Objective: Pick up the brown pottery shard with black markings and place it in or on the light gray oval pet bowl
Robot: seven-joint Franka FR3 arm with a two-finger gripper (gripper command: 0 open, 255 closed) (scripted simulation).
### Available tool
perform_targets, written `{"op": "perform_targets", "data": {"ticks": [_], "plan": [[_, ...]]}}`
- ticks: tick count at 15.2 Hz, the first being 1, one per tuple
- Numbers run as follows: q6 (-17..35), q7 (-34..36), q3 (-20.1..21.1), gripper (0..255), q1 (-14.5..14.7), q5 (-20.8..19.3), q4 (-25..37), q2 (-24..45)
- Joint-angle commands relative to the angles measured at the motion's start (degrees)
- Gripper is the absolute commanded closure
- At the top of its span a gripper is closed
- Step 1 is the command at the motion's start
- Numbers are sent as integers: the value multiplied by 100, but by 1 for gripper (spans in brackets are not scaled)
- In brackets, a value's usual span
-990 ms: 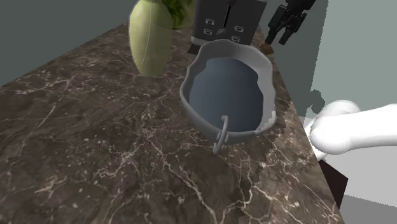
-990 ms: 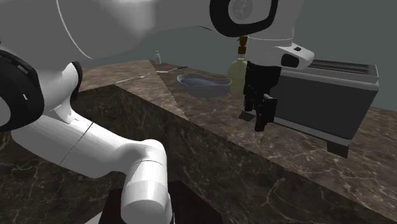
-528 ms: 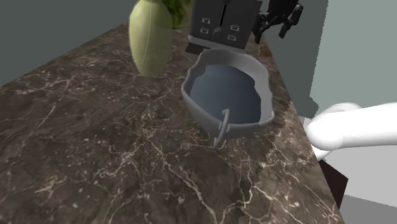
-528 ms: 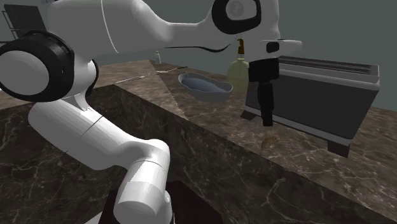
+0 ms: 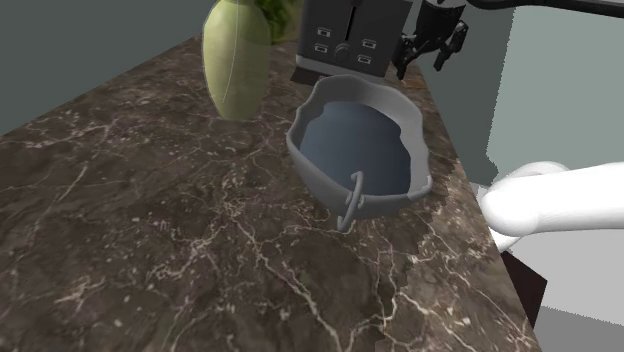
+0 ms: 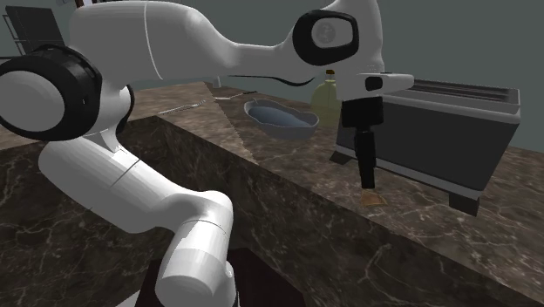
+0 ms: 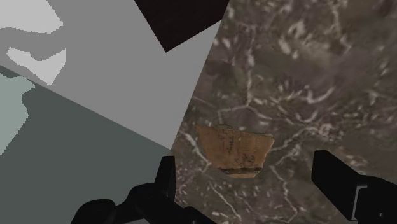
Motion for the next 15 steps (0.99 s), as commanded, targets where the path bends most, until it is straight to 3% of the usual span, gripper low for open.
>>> {"op": "perform_targets", "data": {"ticks": [1, 4, 5, 14, 15], "plan": [[7, 0, -2, 0, -1, -2, -5, 0], [6, 0, -1, 0, -1, -1, -5, 0], [6, 0, -1, 255, -1, -1, -5, 0], [6, 0, -1, 255, -1, -1, -5, 0], [6, 0, -1, 0, -1, -1, -5, 0]]}}
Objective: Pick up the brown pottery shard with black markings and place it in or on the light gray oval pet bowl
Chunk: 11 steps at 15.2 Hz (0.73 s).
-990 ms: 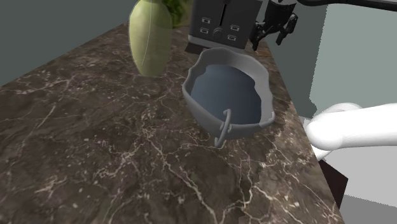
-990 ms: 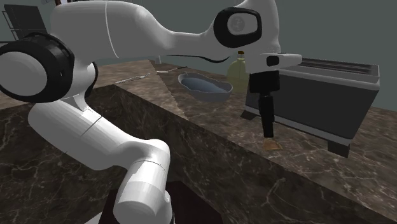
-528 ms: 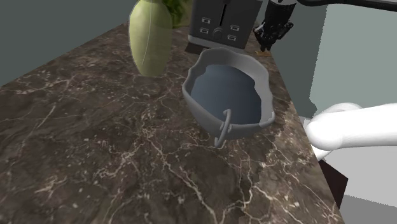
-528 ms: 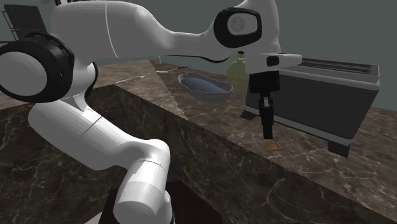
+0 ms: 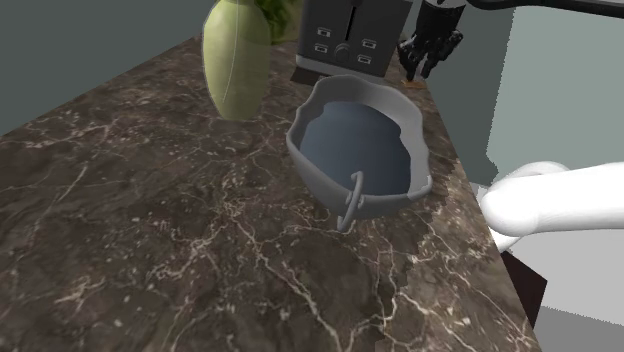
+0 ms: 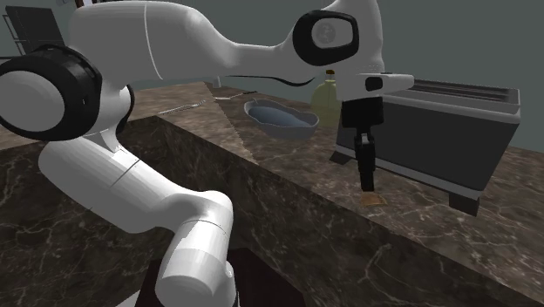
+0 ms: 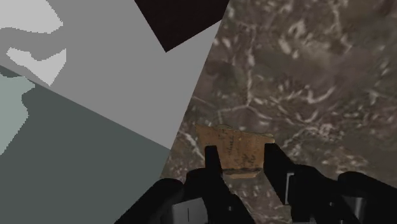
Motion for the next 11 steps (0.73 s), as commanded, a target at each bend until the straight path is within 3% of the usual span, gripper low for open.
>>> {"op": "perform_targets", "data": {"ticks": [1, 2, 3, 11], "plan": [[-163, -704, -570, 0, 100, 391, 378, 345], [-402, -1383, -1130, 0, 225, 798, 802, 766], [-439, -1470, -1206, 0, 246, 852, 861, 827], [116, -1473, -1229, 0, 245, 846, 179, 698]]}}
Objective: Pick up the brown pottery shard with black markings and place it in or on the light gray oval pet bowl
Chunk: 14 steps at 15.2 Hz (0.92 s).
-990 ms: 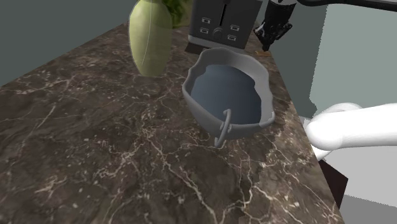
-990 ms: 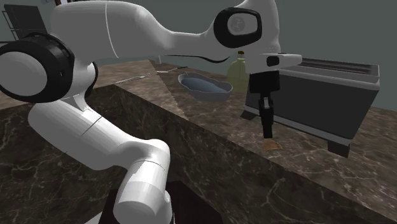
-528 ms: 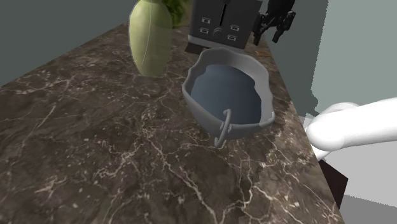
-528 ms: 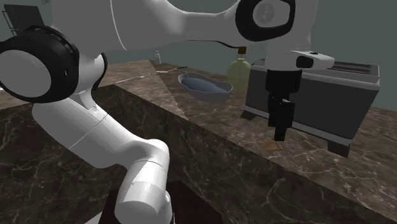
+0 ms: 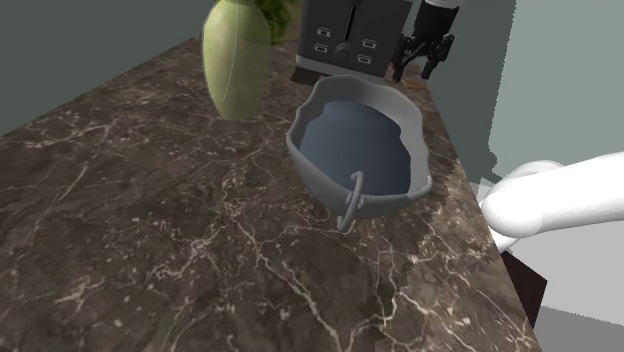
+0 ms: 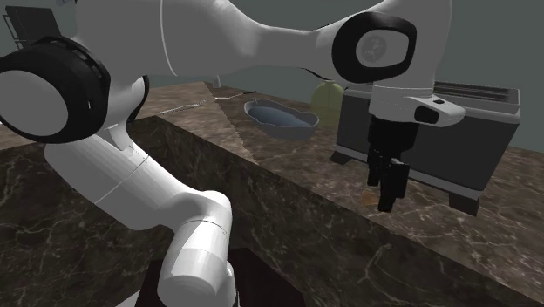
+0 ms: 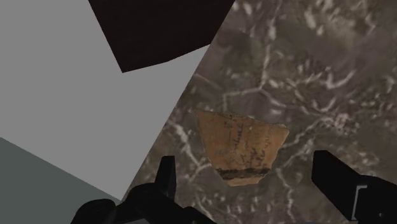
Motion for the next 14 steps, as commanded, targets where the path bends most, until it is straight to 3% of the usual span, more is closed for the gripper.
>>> {"op": "perform_targets", "data": {"ticks": [1, 7, 8, 14], "plan": [[51, -7, -7, 0, -2, -2, -54, -6], [51, -7, -7, 0, -2, -2, -53, -5], [51, -7, -7, 255, -2, -2, -53, -5], [46, -26, -23, 255, -11, -15, -22, 20]]}}
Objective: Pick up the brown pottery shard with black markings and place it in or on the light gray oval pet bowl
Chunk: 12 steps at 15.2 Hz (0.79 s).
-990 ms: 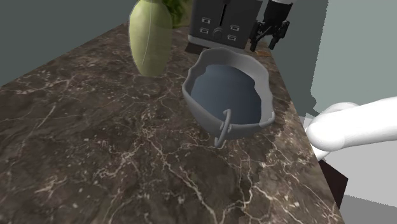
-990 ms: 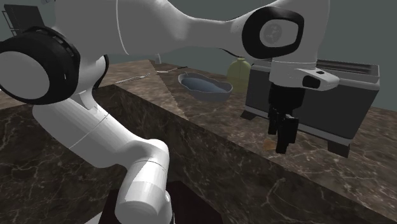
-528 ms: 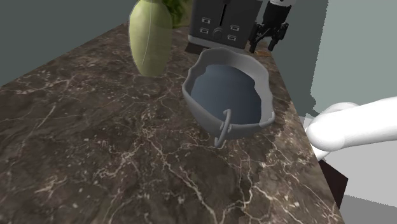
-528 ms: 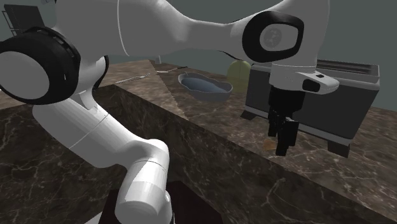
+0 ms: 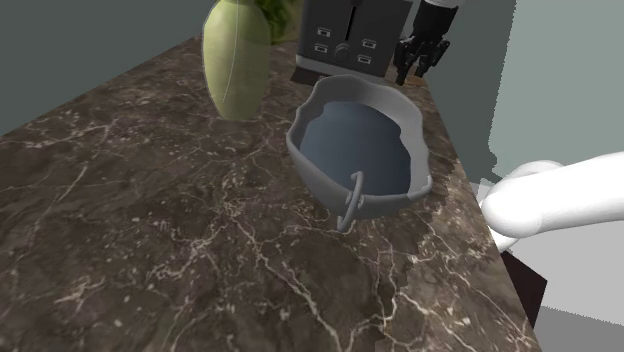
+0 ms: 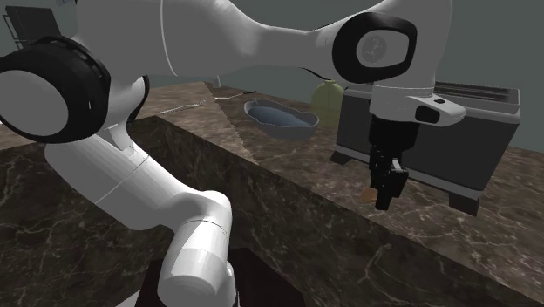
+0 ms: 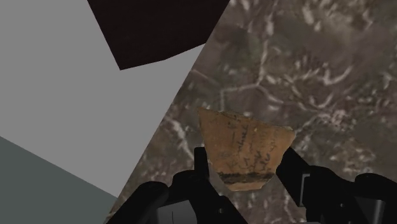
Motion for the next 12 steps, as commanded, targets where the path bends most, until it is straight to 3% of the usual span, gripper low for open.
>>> {"op": "perform_targets", "data": {"ticks": [1, 12], "plan": [[-4, 4, -12, 255, -13, -30, -26, 19], [-663, -29, -7, 255, -27, -32, 749, 133]]}}
